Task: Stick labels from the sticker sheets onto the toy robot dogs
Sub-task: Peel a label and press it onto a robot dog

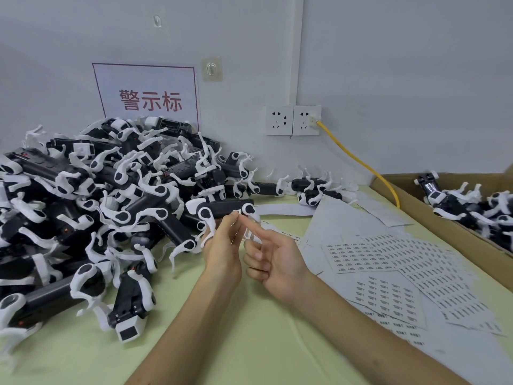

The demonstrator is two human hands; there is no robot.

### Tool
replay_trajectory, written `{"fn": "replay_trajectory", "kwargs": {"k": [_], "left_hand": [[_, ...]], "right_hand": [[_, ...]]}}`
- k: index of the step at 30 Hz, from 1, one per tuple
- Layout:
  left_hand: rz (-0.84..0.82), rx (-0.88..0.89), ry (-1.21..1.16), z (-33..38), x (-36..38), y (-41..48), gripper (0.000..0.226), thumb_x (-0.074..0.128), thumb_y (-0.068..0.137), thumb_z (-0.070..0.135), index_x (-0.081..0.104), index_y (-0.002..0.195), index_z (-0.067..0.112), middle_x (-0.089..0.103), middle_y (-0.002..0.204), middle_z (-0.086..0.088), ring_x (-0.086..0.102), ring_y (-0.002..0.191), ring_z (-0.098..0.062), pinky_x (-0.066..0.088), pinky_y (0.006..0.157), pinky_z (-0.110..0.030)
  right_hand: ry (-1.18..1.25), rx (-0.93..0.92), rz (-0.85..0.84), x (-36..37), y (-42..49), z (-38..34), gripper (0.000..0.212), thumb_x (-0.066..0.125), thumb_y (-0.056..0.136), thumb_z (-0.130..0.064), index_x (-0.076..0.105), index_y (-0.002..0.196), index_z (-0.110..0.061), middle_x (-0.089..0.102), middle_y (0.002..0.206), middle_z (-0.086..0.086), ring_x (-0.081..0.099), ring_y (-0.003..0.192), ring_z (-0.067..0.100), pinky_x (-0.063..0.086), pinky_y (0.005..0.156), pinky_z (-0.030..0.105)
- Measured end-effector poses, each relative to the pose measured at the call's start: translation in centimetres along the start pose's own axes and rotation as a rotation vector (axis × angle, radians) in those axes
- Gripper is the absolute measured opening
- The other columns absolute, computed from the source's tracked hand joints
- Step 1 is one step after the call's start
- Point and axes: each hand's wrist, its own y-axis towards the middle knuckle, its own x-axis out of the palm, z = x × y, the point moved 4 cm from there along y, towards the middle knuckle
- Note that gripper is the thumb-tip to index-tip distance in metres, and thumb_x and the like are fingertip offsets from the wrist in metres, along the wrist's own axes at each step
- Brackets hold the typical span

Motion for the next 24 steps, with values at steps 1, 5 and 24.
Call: {"fn": "replay_trajectory", "kwargs": {"k": [1,5,24], "left_hand": [[0.013,0.012,-0.007,0.0,0.0,0.0,0.012,0.071,0.094,0.012,0.068,0.082,0.013,0.075,0.082,0.004,0.070,0.091,-0.008,0.050,0.095,-0.023],[0.069,0.063,-0.027,-0.2,-0.1,0.1,0.016,0.073,0.093,0.008,0.066,0.078,0.010,0.073,0.074,0.003,0.071,0.088,-0.012,0.054,0.091,-0.025],[-0.204,0.057,0.121,-0.5,1.0,-0.3,0.007,0.068,0.096,0.003,0.062,0.092,0.004,0.075,0.085,-0.004,0.075,0.087,-0.019,0.058,0.088,-0.032]], "right_hand": [[-0.001,-0.001,0.001,0.0,0.0,0.0,0.042,0.058,0.090,-0.030,0.070,0.130,-0.030,0.032,0.059,-0.001,0.013,0.051,0.013,0.012,0.046,0.026],[-0.022,-0.018,0.006,0.1,-0.1,0.0,0.040,0.057,0.088,-0.029,0.074,0.124,-0.031,0.031,0.060,-0.001,0.012,0.053,0.014,0.011,0.048,0.028],[-0.502,-0.414,0.393,-2.9,-0.2,-4.5,0.026,0.059,0.101,-0.028,0.073,0.122,-0.036,0.070,0.119,-0.016,0.066,0.100,0.001,0.051,0.083,0.026]]}}
